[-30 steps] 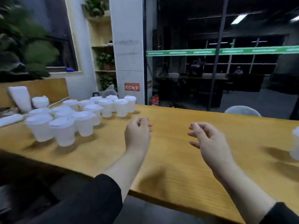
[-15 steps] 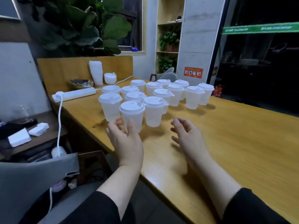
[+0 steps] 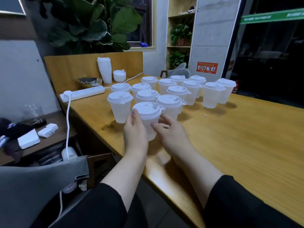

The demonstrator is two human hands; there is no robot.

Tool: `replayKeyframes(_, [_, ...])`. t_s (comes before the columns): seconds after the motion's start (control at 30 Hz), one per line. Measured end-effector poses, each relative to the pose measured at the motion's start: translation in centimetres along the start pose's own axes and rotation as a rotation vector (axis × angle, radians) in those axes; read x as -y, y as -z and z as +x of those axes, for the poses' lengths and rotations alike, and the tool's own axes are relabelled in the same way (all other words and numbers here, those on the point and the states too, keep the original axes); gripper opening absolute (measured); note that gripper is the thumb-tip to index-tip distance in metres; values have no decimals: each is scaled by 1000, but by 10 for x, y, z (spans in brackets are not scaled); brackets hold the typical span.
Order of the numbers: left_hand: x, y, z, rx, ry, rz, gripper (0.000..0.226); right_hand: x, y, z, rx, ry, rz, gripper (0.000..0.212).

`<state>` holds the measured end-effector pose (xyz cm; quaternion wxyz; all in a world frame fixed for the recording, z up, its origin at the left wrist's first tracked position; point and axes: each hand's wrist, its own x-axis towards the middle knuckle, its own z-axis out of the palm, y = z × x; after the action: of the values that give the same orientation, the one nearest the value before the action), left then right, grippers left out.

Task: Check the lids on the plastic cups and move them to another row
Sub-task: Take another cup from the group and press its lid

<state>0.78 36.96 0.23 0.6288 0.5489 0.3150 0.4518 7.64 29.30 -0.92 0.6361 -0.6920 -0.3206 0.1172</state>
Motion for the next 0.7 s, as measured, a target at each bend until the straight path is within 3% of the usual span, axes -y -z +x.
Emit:
replayKeyframes(0.1, [-6, -1, -17, -5, -11, -6, 38, 4, 17, -17, 6, 36, 66, 14])
replayKeyframes(0.2, [-17, -20, -47, 48, 8, -36, 37, 13, 55, -38, -60, 34, 125, 31])
replayKeyframes(0.33, [-31, -75, -103, 277, 27, -86, 35, 25, 138, -83, -223, 24, 119, 34])
replayKeyframes(0.5, [-25, -157, -185, 694, 72, -28, 38, 27, 260, -157, -448, 0, 1, 31])
replayKeyframes(0.6, [-11, -203, -223, 856, 84, 38, 36, 22, 320, -196, -523, -28, -72, 25])
replayKeyframes(0.7, [1, -239, -252, 964, 166, 65, 48, 15, 362, -222, -596, -43, -150, 25])
